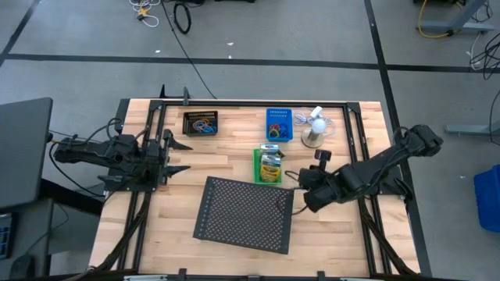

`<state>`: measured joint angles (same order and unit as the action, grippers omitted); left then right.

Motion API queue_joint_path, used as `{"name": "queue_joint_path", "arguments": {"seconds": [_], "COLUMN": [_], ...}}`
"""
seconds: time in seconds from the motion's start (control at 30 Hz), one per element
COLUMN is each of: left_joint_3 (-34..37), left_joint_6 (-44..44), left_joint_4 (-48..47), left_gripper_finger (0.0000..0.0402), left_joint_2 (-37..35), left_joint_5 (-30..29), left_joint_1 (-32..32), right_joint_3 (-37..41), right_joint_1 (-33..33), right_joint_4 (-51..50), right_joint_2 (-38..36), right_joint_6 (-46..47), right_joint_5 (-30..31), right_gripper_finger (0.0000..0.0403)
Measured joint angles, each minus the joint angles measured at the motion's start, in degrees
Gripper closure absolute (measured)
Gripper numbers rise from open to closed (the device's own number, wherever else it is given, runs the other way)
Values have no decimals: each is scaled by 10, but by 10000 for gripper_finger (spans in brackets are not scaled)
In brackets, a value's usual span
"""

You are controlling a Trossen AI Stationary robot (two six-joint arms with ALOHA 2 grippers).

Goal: Pick & Place Office Desk Supplies
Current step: Put the blue bin with the spring keychains on the shelf

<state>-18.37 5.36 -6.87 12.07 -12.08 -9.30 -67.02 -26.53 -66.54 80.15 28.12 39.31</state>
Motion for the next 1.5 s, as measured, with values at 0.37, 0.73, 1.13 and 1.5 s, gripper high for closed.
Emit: {"name": "queue_joint_path", "arguments": {"seconds": [0.37,0.73,1.13,1.5], "left_joint_3": [0,0,0,0], "left_joint_6": [33,42,53,34], "left_joint_4": [30,53,90,69], "left_gripper_finger": [99,99,99,99], "left_joint_2": [90,118,125,151], "left_joint_5": [-143,-257,-282,-248], "left_joint_1": [0,0,21,38], "right_joint_3": [0,9,120,88], "right_joint_1": [171,299,428,487], "right_joint_4": [57,122,295,308], "right_joint_2": [-10,-31,-97,42], "right_joint_6": [-208,-317,-485,-563], "right_joint_5": [-24,-85,-263,-329], "right_gripper_finger": [212,199,213,211]}}
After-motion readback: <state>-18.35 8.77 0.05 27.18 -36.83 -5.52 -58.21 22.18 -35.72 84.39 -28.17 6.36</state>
